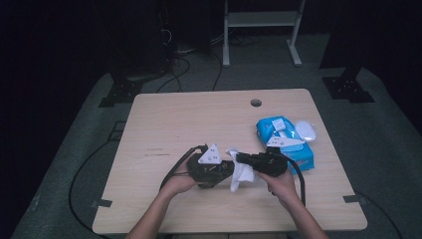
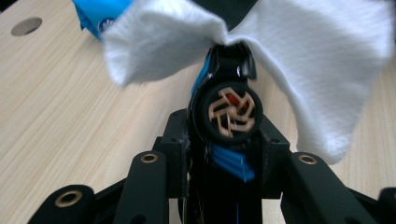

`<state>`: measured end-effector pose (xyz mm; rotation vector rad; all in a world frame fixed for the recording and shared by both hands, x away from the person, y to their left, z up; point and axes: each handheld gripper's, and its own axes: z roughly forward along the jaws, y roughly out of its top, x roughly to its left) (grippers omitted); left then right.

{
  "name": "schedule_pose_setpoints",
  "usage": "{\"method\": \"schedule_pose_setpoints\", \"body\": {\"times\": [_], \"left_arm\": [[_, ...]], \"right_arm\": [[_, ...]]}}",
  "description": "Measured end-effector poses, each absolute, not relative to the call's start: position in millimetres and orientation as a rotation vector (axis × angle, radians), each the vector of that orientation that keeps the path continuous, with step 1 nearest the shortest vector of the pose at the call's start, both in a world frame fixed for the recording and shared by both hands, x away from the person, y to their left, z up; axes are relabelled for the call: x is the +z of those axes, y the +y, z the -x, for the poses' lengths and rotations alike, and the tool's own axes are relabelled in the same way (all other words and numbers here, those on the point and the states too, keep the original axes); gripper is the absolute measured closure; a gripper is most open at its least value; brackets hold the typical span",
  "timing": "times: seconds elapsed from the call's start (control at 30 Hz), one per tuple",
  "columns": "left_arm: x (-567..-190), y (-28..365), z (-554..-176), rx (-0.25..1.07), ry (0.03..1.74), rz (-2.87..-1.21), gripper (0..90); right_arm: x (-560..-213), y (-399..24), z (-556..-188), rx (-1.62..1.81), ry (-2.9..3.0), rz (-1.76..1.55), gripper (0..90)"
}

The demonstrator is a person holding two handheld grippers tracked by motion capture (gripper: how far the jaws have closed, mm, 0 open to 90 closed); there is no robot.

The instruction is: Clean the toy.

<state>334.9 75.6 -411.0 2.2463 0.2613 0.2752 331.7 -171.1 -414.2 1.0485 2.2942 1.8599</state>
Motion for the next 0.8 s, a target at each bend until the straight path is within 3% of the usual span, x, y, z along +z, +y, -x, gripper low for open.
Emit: {"method": "schedule_pose_setpoints", "body": {"times": [0.33, 0.53, 0.8], "left_arm": [[-404, 92, -336, 0.262, 0.301, -2.164, 63.5], [-406, 92, -337, 0.254, 0.303, -2.151, 63.6], [-407, 94, -338, 0.242, 0.308, -2.137, 63.7]], "right_arm": [[-421, -176, -334, 1.792, 2.289, -1.086, 86.9], [-407, -172, -330, 1.905, 2.256, -1.029, 86.9], [-421, -175, -334, 1.846, 2.286, -1.091, 86.9]]}}
